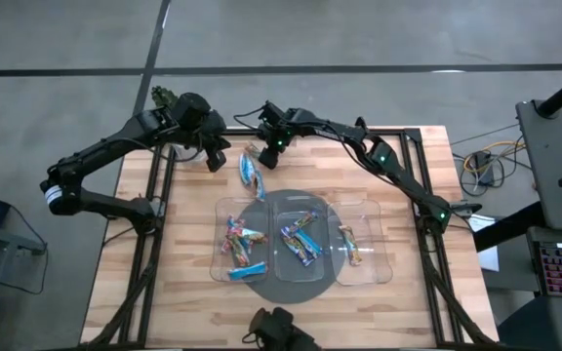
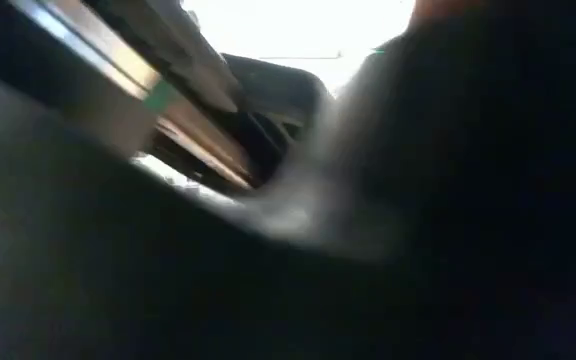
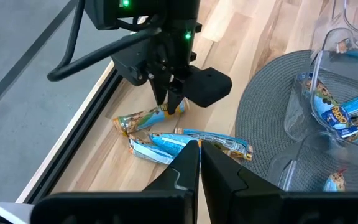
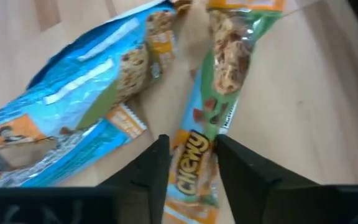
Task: Pick and place Granola Bars by type
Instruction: Put the yellow granola bar into the right transparent bin
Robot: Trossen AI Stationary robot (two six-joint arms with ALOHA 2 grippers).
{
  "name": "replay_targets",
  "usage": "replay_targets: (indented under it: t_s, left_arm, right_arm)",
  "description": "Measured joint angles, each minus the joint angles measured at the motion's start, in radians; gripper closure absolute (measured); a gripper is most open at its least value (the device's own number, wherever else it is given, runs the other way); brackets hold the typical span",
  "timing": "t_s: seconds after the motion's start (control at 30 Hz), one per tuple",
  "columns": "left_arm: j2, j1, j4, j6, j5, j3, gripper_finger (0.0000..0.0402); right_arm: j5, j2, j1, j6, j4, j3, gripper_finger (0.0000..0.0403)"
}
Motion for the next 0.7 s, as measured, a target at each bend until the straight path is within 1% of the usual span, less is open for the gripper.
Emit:
replay_targets:
  t_s: [0.1,0.2,0.57,0.7]
  left_arm:
    - [0.0,0.0,0.0,-0.004,0.0,0.0,0.0401]
    - [0.0,0.0,0.0,-0.016,0.0,0.0,0.0401]
    - [0.0,0.0,0.0,-0.032,0.0,0.0,0.0401]
    - [0.0,0.0,0.0,-0.012,0.0,0.0,0.0401]
  right_arm:
    - [-0.015,0.0,0.002,-0.001,0.022,0.0,0.032]
    - [-0.016,0.0,0.002,-0.002,0.02,0.004,0.033]
    - [-0.008,0.0,0.002,0.04,0.021,0.006,0.0332]
    - [0.004,-0.01,-0.002,0.06,0.007,0.006,0.0311]
